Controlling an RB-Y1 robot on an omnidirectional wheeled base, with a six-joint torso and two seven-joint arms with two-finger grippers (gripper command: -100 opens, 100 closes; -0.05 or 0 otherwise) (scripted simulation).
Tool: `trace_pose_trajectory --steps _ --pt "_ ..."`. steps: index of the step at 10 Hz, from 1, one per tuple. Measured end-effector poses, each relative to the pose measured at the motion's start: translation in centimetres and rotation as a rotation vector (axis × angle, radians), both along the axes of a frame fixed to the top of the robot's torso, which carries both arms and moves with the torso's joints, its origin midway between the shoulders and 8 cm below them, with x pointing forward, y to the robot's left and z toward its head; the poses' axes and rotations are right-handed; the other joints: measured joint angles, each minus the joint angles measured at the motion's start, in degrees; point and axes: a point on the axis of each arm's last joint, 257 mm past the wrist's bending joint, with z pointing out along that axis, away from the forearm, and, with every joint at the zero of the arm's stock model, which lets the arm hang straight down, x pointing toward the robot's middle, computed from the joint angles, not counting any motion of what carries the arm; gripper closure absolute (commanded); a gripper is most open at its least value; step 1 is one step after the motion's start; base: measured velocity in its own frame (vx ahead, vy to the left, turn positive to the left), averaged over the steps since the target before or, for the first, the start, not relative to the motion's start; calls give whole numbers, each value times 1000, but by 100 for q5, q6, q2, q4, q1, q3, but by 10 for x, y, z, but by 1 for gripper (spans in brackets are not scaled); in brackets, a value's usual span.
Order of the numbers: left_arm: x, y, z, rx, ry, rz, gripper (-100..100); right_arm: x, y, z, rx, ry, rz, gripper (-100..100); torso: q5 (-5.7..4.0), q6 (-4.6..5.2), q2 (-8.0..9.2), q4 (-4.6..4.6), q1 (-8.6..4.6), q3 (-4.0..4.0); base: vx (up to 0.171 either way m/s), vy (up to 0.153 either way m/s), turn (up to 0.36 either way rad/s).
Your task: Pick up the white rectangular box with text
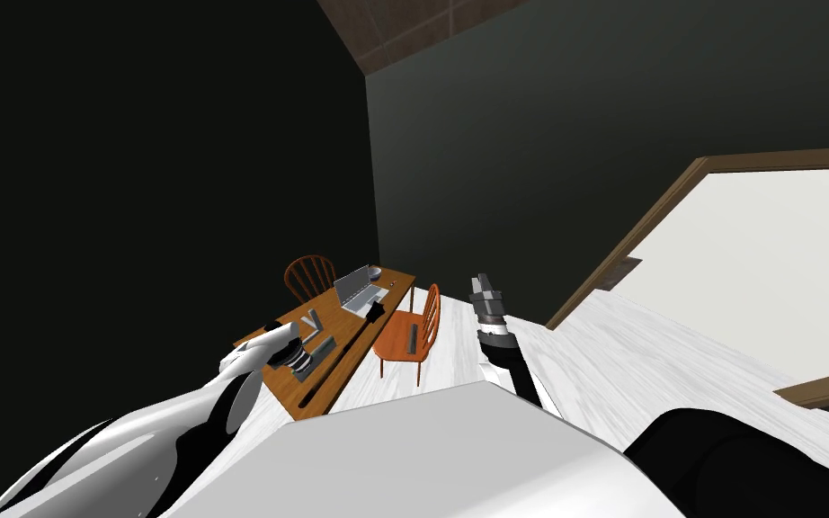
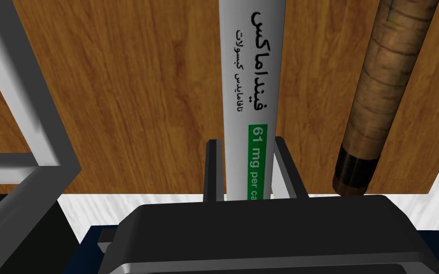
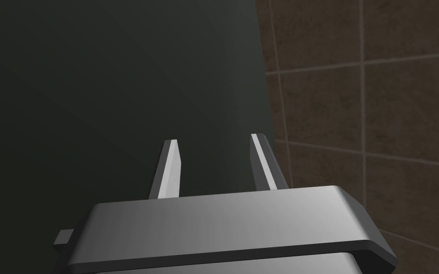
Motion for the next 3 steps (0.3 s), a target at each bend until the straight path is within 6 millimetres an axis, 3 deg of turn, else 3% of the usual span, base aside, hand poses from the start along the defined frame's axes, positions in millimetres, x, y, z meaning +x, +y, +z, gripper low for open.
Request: trace_pose_trajectory --steps 2,3 --pt "7 9 16 3 -1 5 100 0 0 0 0 0 0 0 -7 1 21 7 -12 13 -45 -17 -25" --pt "7 9 17 3 0 4 0 0 0 0 0 0 0 0 -4 -1 15 4 -8 9 0 0 0"
